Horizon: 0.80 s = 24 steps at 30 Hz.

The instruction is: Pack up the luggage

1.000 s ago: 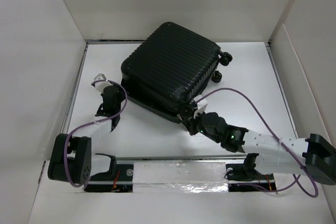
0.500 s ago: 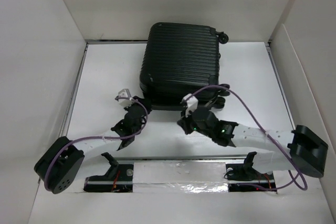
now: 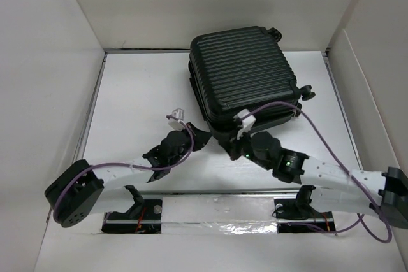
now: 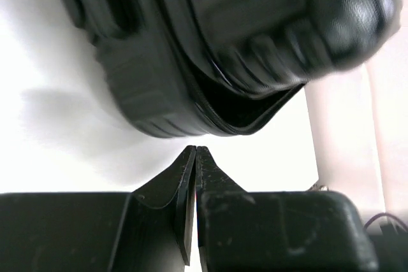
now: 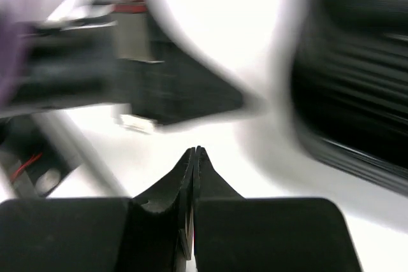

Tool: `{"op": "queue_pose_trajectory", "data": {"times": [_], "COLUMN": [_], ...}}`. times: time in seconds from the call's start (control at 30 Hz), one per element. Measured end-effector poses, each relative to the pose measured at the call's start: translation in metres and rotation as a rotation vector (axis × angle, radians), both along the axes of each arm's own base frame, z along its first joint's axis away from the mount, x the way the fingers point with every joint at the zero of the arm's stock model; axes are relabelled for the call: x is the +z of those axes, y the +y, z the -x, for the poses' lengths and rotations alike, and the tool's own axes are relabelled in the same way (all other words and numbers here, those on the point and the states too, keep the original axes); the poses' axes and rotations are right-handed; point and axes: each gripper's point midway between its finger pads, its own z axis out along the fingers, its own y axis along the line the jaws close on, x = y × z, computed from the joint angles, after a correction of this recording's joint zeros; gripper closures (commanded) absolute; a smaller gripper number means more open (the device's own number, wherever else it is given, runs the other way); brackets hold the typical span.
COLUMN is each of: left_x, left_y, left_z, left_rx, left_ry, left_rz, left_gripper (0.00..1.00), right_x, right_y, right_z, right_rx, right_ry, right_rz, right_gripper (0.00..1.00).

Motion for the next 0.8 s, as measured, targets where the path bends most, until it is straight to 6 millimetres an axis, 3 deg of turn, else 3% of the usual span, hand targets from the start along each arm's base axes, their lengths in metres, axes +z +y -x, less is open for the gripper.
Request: {"op": "queue_pose_trajectory", "data": {"times": [0.07, 0.17, 0.2, 0.3, 0.33, 0.4, 0.47, 0.57, 0.8], "left_x": [0.002, 0.005, 0.006, 0.006, 0.004, 0.002, 0.002, 0.003, 0.001], "left_y": [0.012, 0.027, 0.029, 0.031, 0.03, 0.027, 0.021, 0.006, -0.019], "left_z": [-0.005, -0.011, -0.012, -0.009, -0.007, -0.003, 0.0, 0.001, 0.004], "left_rx": [0.024, 0.057, 0.059, 0.038, 0.022, -0.02, -0.06, -0.114, -0.207], "left_ry": [-0.007, -0.017, -0.022, -0.031, -0.029, -0.026, -0.024, -0.024, -0.011], "left_rz": [0.005, -0.002, -0.006, -0.028, -0.041, -0.067, -0.08, -0.101, -0.117], "left_gripper": [1.0, 1.0, 1.0, 0.98, 0.93, 0.74, 0.61, 0.53, 0.49], "right_x": [-0.004, -0.023, -0.03, -0.039, -0.038, -0.035, -0.034, -0.04, -0.049], "right_y": [-0.035, -0.089, -0.106, -0.148, -0.16, -0.177, -0.187, -0.184, -0.171], "right_z": [-0.019, -0.042, -0.046, -0.058, -0.063, -0.073, -0.078, -0.08, -0.074], "right_rx": [-0.125, -0.312, -0.365, -0.488, -0.523, -0.566, -0.573, -0.525, -0.435], "right_ry": [-0.001, 0.019, 0.026, 0.03, 0.028, 0.022, 0.025, 0.051, 0.084], "right_rz": [-0.019, -0.023, -0.021, -0.033, -0.036, -0.05, -0.055, -0.051, -0.035], "right_gripper": [0.98, 0.77, 0.65, 0.58, 0.59, 0.61, 0.62, 0.62, 0.61]}}
